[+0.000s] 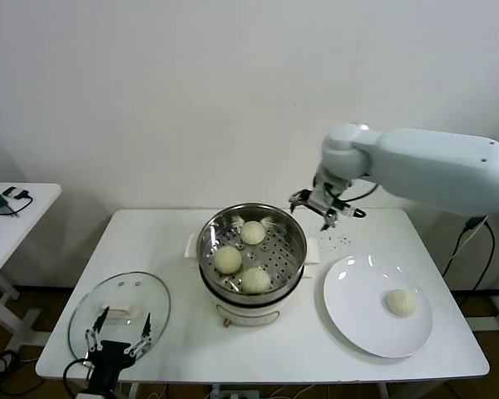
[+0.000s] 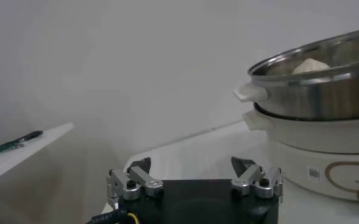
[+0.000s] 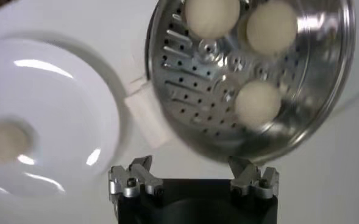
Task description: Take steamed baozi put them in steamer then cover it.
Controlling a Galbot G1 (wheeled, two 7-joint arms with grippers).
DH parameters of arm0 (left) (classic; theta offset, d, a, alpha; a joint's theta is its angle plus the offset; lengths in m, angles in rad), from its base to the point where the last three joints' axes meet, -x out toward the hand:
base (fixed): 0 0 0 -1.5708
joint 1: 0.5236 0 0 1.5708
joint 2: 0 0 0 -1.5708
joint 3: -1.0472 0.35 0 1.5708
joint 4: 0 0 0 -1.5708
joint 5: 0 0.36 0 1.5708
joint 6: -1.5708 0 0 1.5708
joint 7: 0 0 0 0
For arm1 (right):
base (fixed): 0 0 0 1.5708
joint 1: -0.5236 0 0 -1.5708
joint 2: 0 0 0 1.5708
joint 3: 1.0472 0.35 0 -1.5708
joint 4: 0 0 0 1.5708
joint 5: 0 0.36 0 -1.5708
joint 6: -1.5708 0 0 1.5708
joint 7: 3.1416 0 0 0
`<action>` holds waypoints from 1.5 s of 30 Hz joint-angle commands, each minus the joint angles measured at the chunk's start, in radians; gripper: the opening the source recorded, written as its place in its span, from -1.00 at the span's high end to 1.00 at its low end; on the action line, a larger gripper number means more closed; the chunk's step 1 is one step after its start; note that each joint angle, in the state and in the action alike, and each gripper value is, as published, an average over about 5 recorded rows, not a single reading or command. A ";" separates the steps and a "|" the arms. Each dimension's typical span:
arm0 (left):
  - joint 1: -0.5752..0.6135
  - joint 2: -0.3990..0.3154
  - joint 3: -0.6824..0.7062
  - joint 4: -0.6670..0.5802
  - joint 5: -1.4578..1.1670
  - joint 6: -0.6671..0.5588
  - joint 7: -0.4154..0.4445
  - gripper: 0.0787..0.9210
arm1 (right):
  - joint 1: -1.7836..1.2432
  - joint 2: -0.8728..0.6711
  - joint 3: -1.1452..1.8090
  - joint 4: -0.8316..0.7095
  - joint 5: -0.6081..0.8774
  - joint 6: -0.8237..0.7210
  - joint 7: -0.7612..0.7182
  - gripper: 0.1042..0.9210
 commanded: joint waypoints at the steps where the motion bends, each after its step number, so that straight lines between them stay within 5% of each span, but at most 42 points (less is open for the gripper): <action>1: 0.002 -0.006 0.002 -0.004 0.003 0.000 0.000 -0.77 | -0.092 -0.329 -0.047 0.010 0.193 -0.341 -0.004 -0.76; 18: 0.009 -0.016 -0.004 0.000 0.008 0.004 0.001 -0.77 | -0.721 -0.390 0.453 -0.195 -0.046 -0.290 -0.031 -0.76; 45: 0.004 -0.021 -0.004 0.003 0.016 0.008 0.000 -0.77 | -0.779 -0.279 0.544 -0.277 -0.058 -0.290 -0.021 -0.68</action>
